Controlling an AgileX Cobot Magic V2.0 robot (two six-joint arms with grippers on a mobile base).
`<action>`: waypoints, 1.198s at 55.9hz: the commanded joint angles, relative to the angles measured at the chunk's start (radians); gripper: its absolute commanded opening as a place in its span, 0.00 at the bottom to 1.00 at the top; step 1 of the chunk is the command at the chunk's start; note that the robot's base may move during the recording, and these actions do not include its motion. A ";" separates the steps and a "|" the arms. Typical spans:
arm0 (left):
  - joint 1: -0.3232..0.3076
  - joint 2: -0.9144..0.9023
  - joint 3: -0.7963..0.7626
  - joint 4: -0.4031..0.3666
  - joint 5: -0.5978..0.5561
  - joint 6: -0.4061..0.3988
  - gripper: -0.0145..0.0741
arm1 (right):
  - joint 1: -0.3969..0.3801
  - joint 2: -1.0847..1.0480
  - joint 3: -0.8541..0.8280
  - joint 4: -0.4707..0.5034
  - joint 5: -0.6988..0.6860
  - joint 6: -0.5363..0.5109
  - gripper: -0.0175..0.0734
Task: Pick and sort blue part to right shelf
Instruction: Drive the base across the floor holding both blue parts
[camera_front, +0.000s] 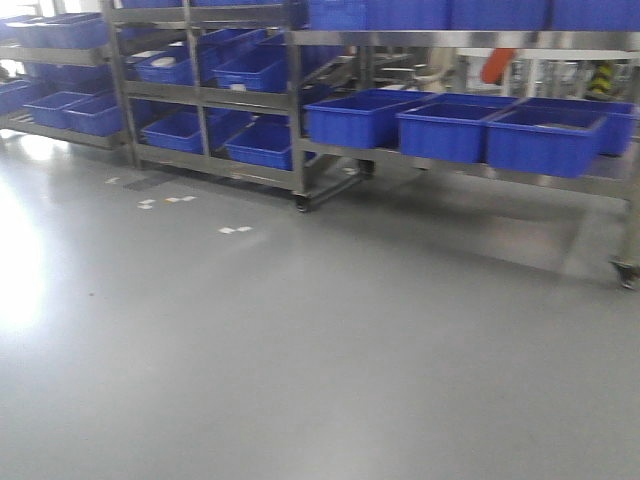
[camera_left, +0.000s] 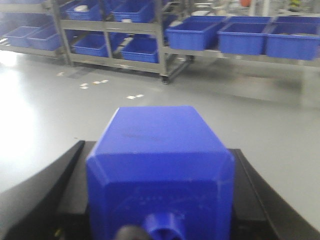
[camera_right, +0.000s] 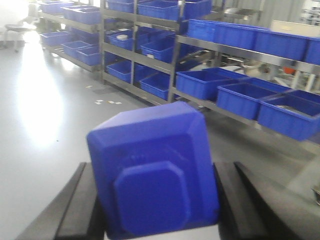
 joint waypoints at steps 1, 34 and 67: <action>-0.004 0.017 -0.026 0.020 -0.084 -0.008 0.59 | -0.001 0.015 -0.026 0.006 -0.092 -0.001 0.27; -0.004 0.017 -0.026 0.020 -0.084 -0.008 0.59 | -0.001 0.015 -0.026 0.006 -0.092 -0.001 0.27; -0.004 0.017 -0.026 0.020 -0.084 -0.008 0.59 | -0.001 0.015 -0.026 0.006 -0.092 -0.001 0.27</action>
